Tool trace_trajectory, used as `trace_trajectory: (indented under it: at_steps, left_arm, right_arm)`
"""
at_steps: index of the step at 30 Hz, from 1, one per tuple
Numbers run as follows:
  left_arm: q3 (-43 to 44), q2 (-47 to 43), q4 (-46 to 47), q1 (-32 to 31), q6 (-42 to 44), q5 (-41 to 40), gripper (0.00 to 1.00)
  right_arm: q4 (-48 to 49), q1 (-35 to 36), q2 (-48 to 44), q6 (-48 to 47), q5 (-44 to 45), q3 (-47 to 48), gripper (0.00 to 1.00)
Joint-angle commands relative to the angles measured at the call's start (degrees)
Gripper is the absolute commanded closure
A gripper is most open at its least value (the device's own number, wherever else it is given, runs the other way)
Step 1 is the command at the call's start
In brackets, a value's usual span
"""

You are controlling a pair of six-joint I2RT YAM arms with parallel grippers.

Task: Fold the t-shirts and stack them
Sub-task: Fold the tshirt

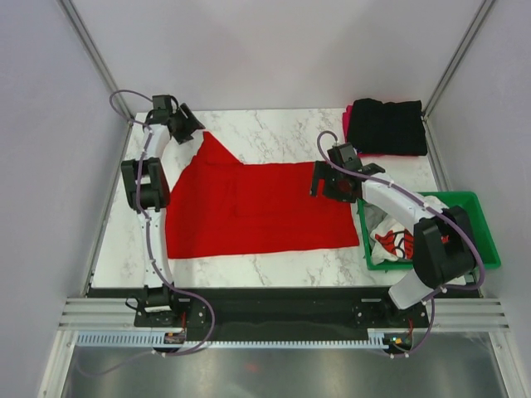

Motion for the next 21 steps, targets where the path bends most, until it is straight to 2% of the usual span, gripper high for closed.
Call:
trace_trajectory:
  at_steps: [1,8,14,15,17,18,20,21]
  left_arm:
    - [3.32,1.56,1.56,-1.25,-0.07,0.96,0.31]
    - [2.09,2.62,2.88,-4.16,0.19,-2.73,0.35]
    - [1.03,3.14,3.5,-4.25,-1.13,-7.57,0.48]
    - [1.29,3.41,3.5,-4.07,-1.56,-7.14,0.53]
    - [1.56,3.85,4.2,-3.81,-1.92,-6.17,0.58]
    - [1.56,4.2,4.55,-3.81,-2.09,-5.56,0.67]
    - [1.91,4.64,5.34,-3.19,-2.53,-3.46,0.77]
    - [1.91,5.16,5.95,-2.67,-2.97,-2.4,0.86]
  right_arm:
    - [3.94,0.31,-2.89,-1.16,-0.89,-0.42,0.02]
    - [4.3,0.22,-3.68,-1.78,0.07,-2.26,0.02]
    - [4.38,0.13,-3.51,-2.92,1.91,-3.23,0.02]
    - [4.38,0.13,-3.25,-3.09,2.27,-3.06,0.02]
    - [4.21,-0.13,-2.54,-3.27,2.88,-2.62,0.02]
    - [4.21,-0.3,-1.58,-3.36,2.97,-1.83,0.02]
    - [4.21,-0.57,-0.61,-3.71,3.15,-0.87,0.02]
    - [4.29,-0.74,0.52,-3.71,3.24,0.27,0.02]
